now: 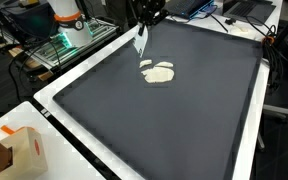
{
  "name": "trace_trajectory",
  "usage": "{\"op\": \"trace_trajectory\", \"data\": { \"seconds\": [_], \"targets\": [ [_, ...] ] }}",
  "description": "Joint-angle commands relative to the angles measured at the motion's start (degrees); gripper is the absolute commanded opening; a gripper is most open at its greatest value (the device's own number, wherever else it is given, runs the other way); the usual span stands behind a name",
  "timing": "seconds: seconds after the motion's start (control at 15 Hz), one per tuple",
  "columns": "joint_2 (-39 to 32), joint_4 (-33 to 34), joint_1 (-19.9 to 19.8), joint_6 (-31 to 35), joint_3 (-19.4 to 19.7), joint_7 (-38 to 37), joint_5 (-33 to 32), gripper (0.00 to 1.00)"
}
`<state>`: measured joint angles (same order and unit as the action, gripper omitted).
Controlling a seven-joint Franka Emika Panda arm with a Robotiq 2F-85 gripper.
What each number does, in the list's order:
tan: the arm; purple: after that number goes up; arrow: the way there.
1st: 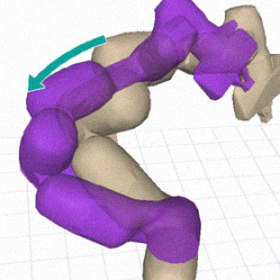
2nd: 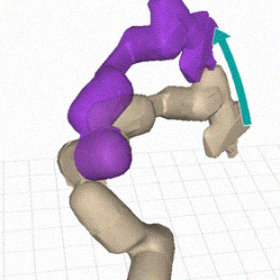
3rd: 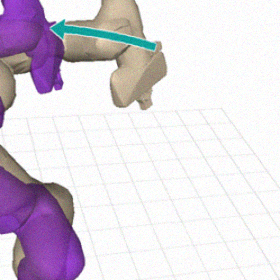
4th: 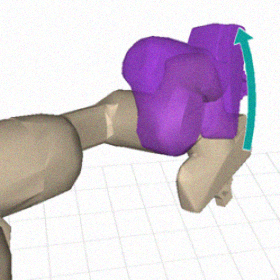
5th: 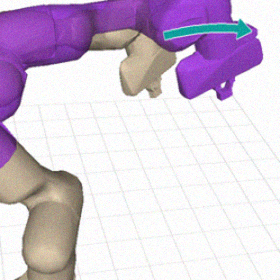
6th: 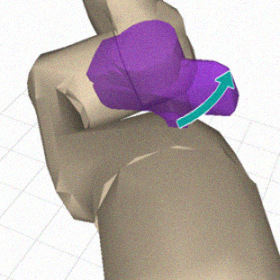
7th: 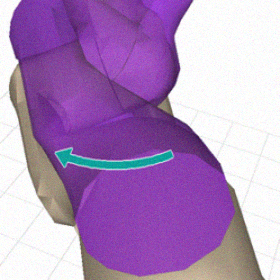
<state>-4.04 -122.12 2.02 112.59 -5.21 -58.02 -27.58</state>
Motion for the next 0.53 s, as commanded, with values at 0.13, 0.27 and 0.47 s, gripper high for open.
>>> {"op": "trace_trajectory", "data": {
  "seconds": [0.13,0.27,0.47],
  "targets": [
    [-6.76,4.83,3.42,-5.35,1.24,-9.77,-5.7,0.01],
    [-8.97,5.99,4.42,-7.39,1.57,-12.2,-7.11,0.01],
    [-11.74,7.39,5.61,-9.87,2.18,-14.97,-8.18,0.01]
  ]
}}
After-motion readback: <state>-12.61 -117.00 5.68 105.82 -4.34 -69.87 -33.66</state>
